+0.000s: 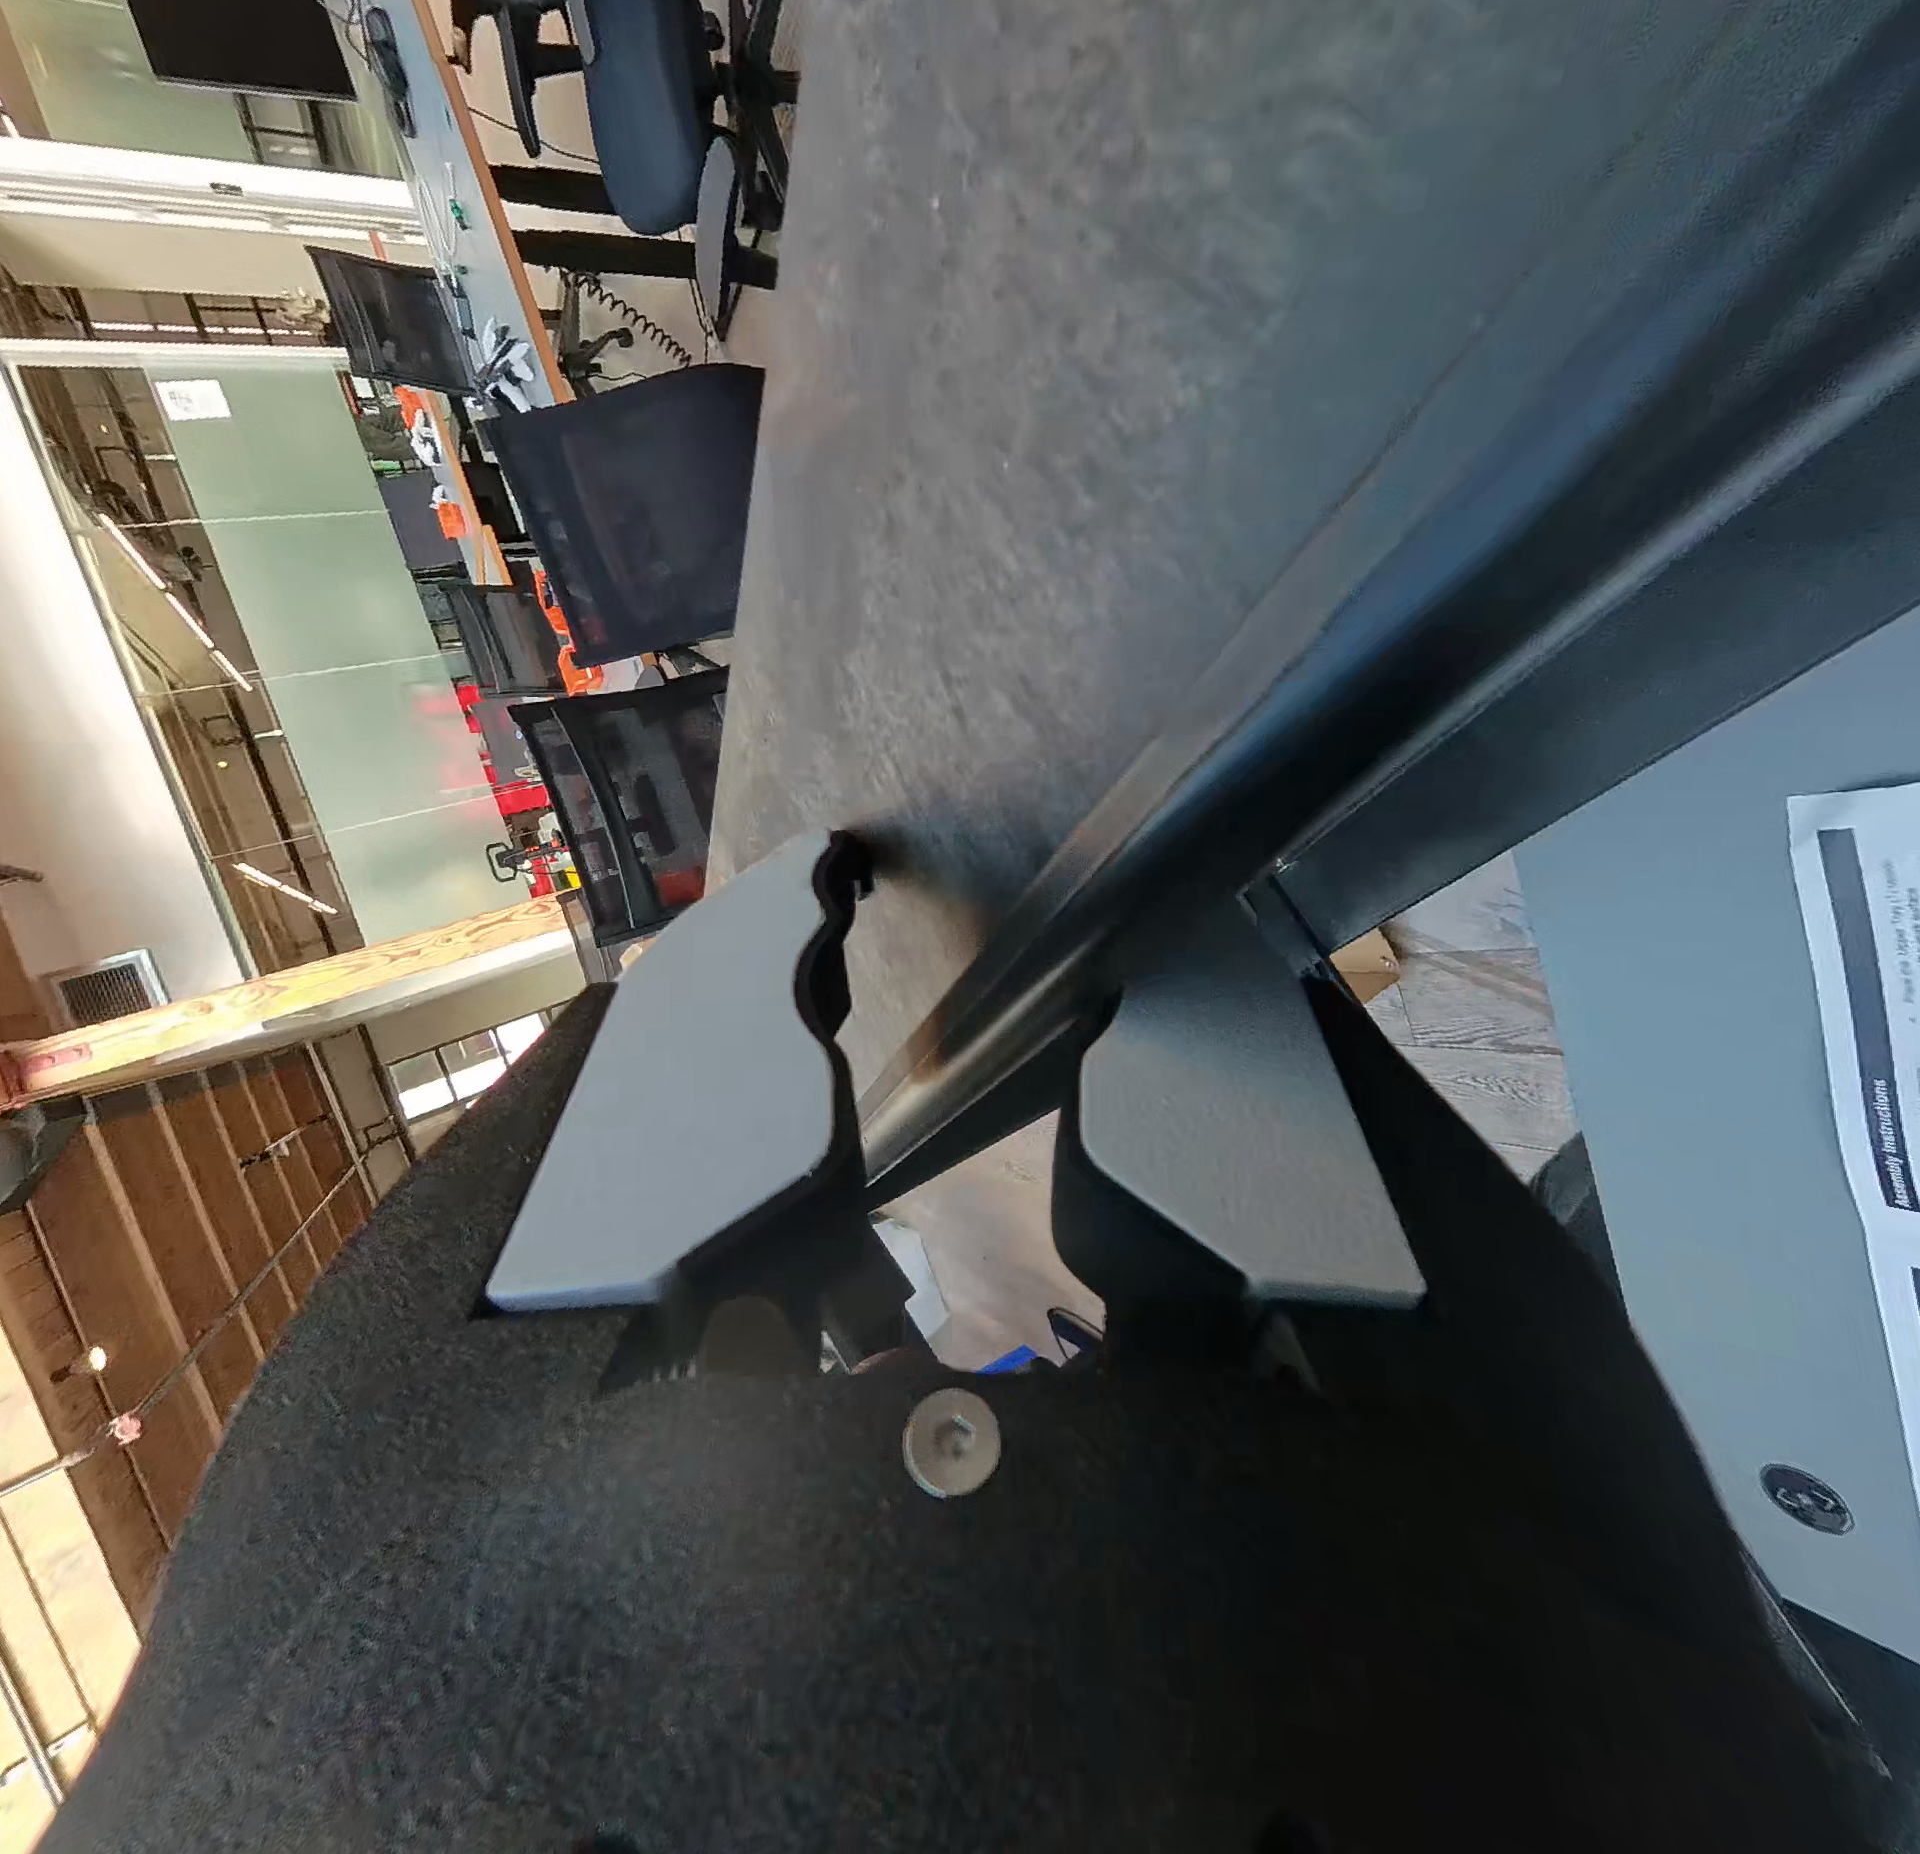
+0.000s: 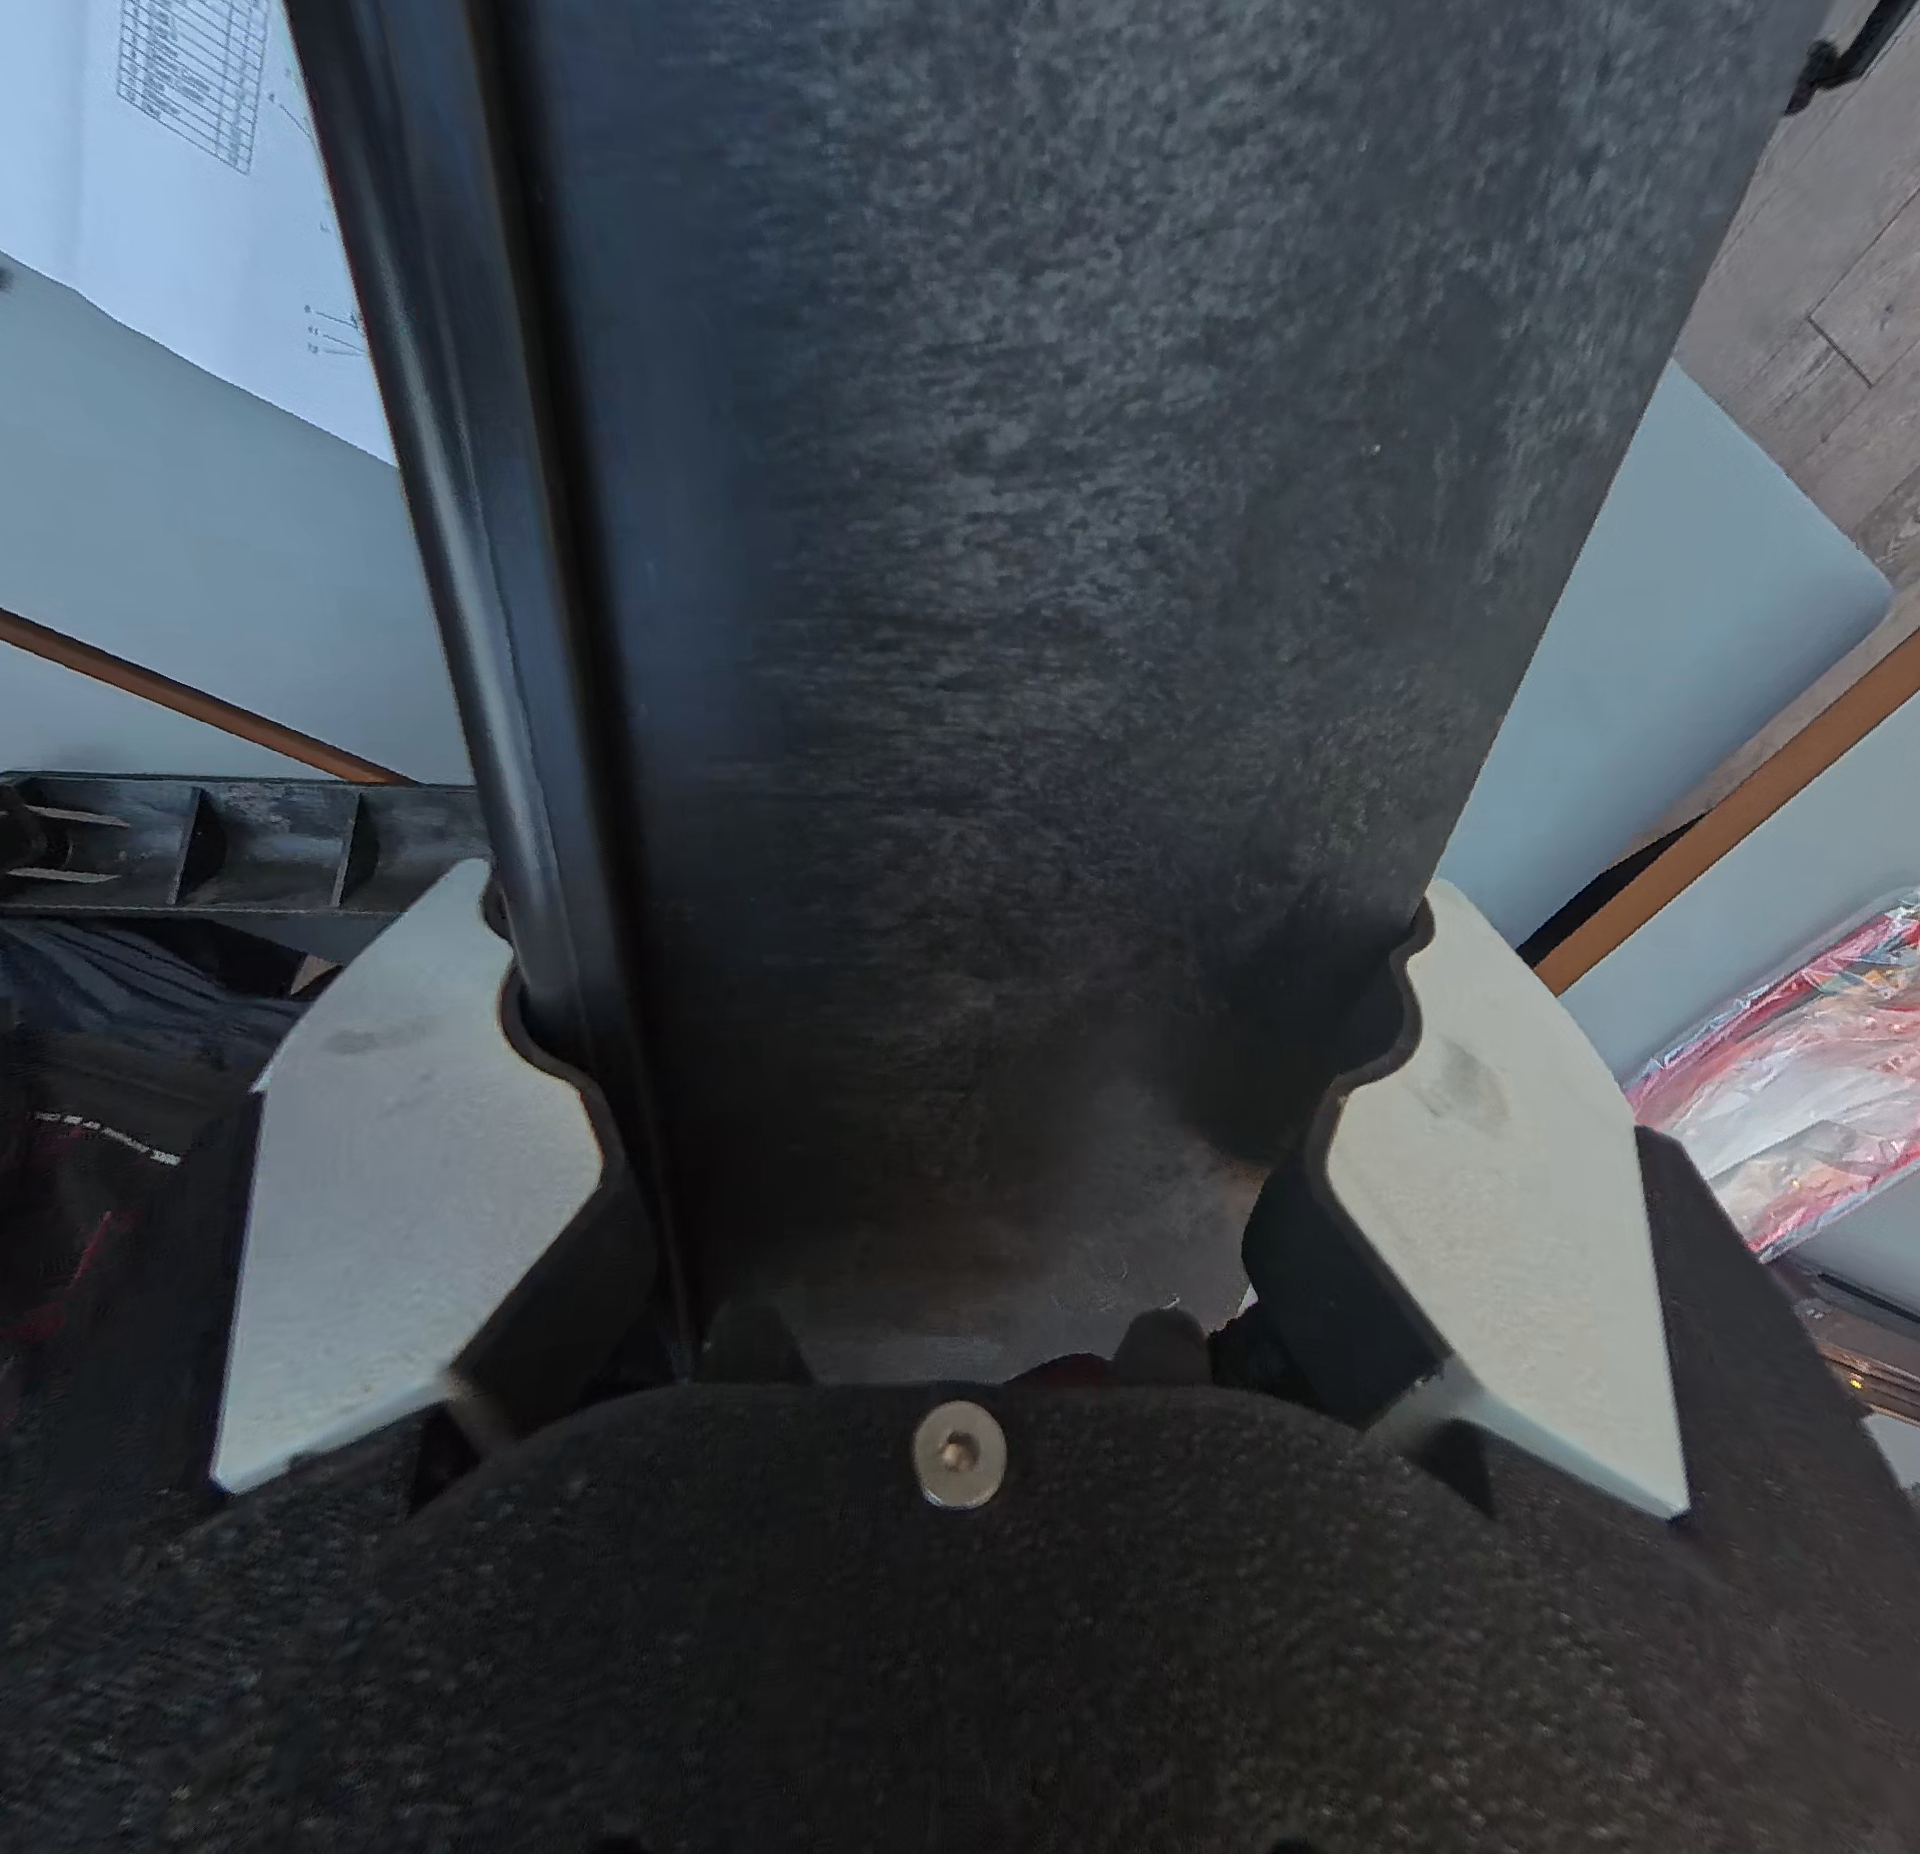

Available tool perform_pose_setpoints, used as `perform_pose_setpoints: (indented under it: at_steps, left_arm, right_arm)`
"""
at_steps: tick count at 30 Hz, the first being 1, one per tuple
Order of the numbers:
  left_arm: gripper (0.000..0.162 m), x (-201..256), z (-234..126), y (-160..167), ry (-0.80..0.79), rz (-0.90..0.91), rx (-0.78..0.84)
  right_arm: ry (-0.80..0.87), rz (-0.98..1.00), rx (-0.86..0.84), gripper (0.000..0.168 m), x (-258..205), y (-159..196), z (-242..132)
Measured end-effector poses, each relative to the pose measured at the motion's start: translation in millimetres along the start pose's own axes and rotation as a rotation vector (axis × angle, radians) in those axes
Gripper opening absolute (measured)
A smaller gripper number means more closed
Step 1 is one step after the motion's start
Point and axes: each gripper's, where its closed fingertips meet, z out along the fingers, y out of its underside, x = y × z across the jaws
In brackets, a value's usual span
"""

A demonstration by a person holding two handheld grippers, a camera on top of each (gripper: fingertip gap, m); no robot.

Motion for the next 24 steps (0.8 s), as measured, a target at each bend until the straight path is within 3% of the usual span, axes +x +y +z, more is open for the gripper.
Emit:
perform_pose_setpoints:
  at_steps: [5, 8, 10, 12, 14, 16, 19, 21, 24]
  left_arm:
    - [0.037, -0.5, -1.7, 0.4, -0.026, 0.000, 0.015]
    - [0.035, -0.3, -1.4, 0.1, -0.059, -0.045, 0.012]
    - [0.035, 0.0, -1.9, -0.2, -0.078, -0.081, 0.011]
    - [0.034, 0.1, -2.4, -0.4, -0.085, -0.105, 0.015]
    - [0.034, -0.1, -2.1, -0.1, -0.081, -0.084, -0.001]
    - [0.034, 0.2, -2.4, -0.1, -0.079, -0.081, -0.004]
    - [0.034, 0.2, -2.4, 0.6, -0.080, -0.069, -0.024]
    - [0.034, 0.3, -2.4, 0.5, -0.080, -0.067, -0.036]
    - [0.034, 0.8, -2.8, 0.5, -0.080, -0.073, -0.038]
  right_arm:
    - [-0.112, -0.121, 0.060, 0.146, -4.6, 4.4, -7.5]
    - [-0.207, -0.191, 0.150, 0.132, -1.8, 2.5, -26.3]
    - [-0.237, -0.245, 0.276, 0.111, 6.1, -5.0, -50.1]
    - [-0.292, -0.227, 0.435, 0.074, 32.3, -21.8, -71.4]
    - [-0.440, -0.138, 0.587, 0.050, 69.0, -43.7, -80.6]
    - [-0.628, -0.017, 0.705, 0.026, 106.7, -67.7, -71.6]
    - [-0.813, 0.068, 0.656, 0.001, 126.0, -90.8, -17.8]
    - [-0.859, 0.011, 0.601, 0.000, 107.3, -102.1, 8.9]
    - [-0.949, -0.087, 0.589, 0.000, 71.4, -123.8, 14.6]
